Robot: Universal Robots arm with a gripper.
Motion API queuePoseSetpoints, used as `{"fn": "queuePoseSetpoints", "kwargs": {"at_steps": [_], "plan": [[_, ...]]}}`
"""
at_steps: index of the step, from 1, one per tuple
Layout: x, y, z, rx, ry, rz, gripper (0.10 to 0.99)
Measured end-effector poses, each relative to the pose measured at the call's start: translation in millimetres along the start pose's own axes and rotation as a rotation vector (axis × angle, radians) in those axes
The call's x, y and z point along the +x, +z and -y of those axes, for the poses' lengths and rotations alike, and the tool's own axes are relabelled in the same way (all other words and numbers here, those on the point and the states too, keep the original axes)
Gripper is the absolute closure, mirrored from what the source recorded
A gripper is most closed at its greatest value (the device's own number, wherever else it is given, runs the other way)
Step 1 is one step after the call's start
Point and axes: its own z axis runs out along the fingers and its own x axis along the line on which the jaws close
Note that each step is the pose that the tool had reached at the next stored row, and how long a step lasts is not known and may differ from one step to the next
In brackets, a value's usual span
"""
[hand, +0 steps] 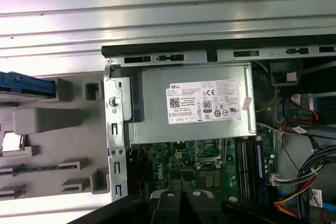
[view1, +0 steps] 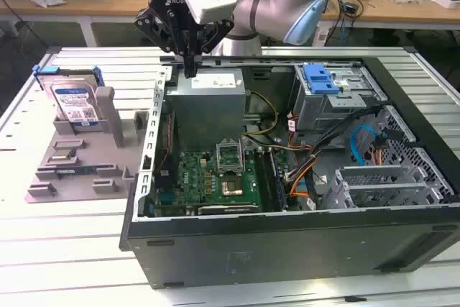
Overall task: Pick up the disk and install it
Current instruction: 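Reach for the disk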
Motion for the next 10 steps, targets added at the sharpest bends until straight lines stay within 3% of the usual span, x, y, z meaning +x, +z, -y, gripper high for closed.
{"fn": "queuePoseSetpoints", "kwargs": {"at_steps": [3,10], "plan": [[10.9,-0.3,0.8,0.000,0.000,0.0000,0.980],[20.3,-0.6,1.6,0.000,0.000,0.0000,0.980]]}}
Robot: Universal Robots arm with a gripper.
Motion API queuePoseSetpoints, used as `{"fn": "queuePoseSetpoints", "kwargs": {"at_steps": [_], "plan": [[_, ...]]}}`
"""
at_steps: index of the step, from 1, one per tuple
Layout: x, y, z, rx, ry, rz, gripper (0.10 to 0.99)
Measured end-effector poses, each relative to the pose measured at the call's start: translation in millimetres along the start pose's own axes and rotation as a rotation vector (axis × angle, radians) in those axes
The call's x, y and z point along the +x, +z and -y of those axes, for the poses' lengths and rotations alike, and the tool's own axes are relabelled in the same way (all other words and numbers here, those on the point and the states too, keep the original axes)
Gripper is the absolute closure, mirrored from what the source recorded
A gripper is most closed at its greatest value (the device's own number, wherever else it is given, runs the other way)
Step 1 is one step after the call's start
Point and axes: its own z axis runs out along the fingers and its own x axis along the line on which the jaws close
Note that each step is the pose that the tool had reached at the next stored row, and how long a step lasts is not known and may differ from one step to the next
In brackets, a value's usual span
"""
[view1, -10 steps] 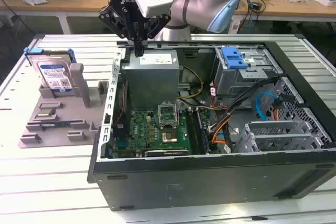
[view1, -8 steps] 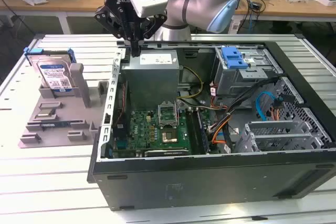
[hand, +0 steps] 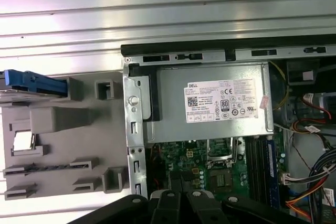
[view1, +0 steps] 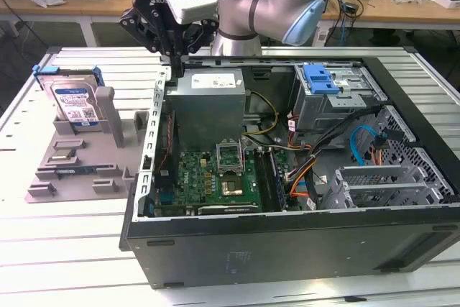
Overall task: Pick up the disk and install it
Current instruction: 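Reach for the disk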
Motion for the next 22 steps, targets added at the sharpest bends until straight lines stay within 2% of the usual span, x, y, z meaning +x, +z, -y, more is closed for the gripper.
{"fn": "queuePoseSetpoints", "kwargs": {"at_steps": [5,17,22], "plan": [[6.7,-0.1,0.5,0.000,0.000,0.0000,0.980],[12.7,-0.3,0.9,0.000,0.000,0.0000,0.980],[18.2,-0.4,1.3,0.000,0.000,0.0001,0.980]]}}
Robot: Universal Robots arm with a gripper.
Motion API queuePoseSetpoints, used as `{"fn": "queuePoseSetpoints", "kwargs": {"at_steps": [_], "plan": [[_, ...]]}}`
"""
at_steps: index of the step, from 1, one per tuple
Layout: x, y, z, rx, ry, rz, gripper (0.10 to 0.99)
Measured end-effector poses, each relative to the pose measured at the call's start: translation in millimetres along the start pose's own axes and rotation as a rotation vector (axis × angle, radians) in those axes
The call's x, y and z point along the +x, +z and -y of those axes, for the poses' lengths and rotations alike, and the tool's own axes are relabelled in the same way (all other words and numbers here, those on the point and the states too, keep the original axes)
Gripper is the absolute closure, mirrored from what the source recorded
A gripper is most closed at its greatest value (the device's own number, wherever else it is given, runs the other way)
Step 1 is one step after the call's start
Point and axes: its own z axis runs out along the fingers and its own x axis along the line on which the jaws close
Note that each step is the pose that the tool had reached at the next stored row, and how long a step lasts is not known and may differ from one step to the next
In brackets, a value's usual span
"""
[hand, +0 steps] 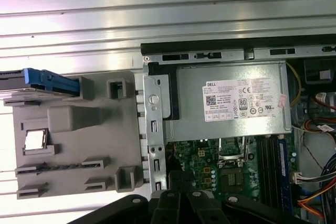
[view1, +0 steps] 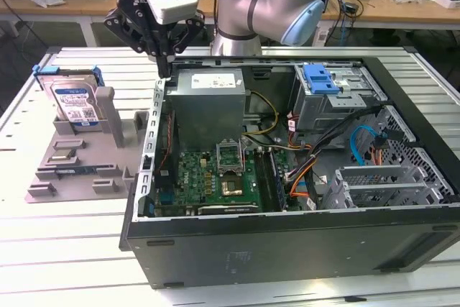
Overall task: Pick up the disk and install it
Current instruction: 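Reach for the disk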
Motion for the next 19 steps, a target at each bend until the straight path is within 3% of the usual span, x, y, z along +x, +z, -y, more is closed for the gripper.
{"fn": "queuePoseSetpoints", "kwargs": {"at_steps": [19], "plan": [[16.5,-0.5,1.3,0.000,0.000,0.0000,0.980]]}}
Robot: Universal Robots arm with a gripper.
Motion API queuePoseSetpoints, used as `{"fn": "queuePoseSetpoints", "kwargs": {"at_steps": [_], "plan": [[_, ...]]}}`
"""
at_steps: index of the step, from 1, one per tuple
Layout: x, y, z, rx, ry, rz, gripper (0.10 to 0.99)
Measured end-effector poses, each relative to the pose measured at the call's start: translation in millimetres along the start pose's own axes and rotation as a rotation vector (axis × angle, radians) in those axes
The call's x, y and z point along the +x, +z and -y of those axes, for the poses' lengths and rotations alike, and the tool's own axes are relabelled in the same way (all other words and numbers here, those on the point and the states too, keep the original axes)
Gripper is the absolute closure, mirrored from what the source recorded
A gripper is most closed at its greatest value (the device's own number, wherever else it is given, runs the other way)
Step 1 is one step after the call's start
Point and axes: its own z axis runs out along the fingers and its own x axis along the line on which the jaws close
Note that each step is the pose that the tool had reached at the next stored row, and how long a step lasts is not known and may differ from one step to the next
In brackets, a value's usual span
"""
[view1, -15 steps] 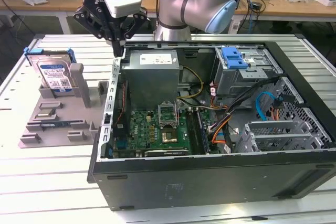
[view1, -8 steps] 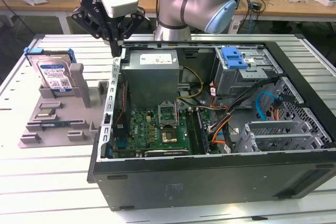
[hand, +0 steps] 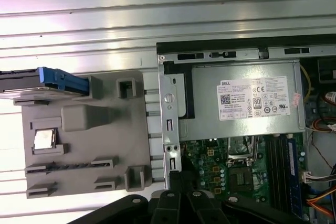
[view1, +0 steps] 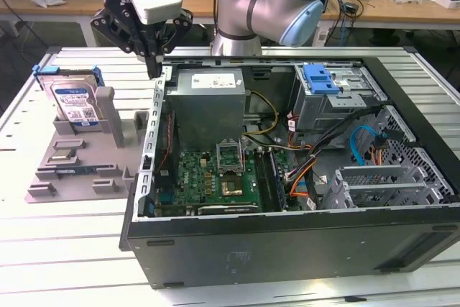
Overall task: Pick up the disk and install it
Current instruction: 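Reach for the disk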
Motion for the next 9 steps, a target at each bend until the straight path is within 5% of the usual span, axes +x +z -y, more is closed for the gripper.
{"fn": "queuePoseSetpoints", "kwargs": {"at_steps": [9], "plan": [[7.9,-0.2,0.6,0.000,0.000,0.0000,0.980]]}}
